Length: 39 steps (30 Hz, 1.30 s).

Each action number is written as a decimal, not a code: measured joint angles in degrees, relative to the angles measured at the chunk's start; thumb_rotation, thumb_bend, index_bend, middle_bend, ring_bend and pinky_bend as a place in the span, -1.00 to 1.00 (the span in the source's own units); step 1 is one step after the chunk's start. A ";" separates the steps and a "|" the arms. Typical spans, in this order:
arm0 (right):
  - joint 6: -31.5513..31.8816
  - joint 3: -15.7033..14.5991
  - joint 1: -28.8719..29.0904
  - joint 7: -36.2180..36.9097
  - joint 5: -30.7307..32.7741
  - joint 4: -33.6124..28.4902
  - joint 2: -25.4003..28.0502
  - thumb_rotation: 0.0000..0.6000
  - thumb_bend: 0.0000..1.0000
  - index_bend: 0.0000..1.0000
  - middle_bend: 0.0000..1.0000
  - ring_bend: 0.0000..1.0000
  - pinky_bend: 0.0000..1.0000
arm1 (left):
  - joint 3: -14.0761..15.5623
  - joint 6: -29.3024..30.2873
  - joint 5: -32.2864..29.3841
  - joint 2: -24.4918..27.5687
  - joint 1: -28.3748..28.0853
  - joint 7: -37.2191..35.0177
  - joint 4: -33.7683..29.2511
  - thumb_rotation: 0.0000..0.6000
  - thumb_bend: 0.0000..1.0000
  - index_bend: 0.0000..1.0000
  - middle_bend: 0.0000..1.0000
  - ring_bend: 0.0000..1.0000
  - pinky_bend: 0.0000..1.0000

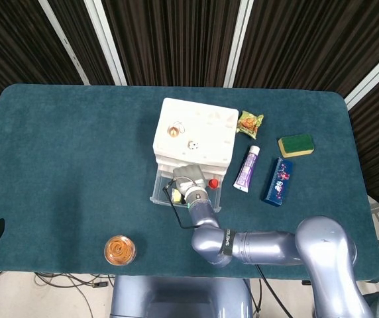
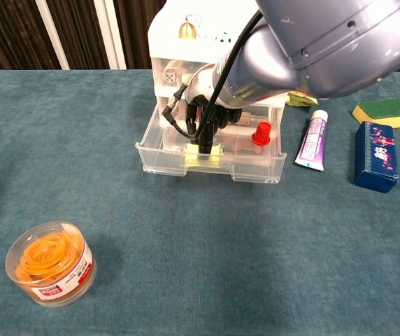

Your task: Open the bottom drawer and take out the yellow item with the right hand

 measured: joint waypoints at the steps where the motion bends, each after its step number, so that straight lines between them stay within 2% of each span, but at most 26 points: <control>1: 0.06 0.12 -0.18 0.57 -0.45 -0.05 -0.05 1.00 -0.41 0.22 1.00 1.00 1.00 | 0.00 0.00 0.01 0.01 0.00 -0.07 0.01 1.00 -0.20 -0.84 -0.99 -1.00 -1.00; 10: -0.18 0.72 -1.79 3.49 -2.64 -1.62 0.56 1.00 -0.03 0.22 1.00 1.00 1.00 | -0.06 -0.05 -0.12 0.10 0.03 -0.46 -0.06 1.00 -0.20 -0.83 -1.00 -1.00 -1.00; 14: -0.46 0.96 -2.28 4.30 -3.18 -2.48 1.34 1.00 0.05 0.22 1.00 1.00 1.00 | -0.05 -0.13 -0.18 0.11 0.00 -0.45 -0.05 1.00 -0.20 -0.83 -1.00 -1.00 -1.00; 25: -1.88 0.88 -3.94 7.37 -4.97 -5.15 3.53 1.00 0.08 0.22 1.00 1.00 1.00 | -0.09 -0.16 -0.27 0.13 -0.01 -0.46 -0.10 1.00 -0.20 -0.82 -0.99 -1.00 -1.00; 39: -1.46 1.11 -8.33 16.02 -12.51 -11.21 8.12 1.00 0.10 0.22 1.00 1.00 1.00 | -0.05 -0.16 -0.33 0.16 0.01 -0.33 -0.17 1.00 -0.20 -0.82 -1.00 -1.00 -1.00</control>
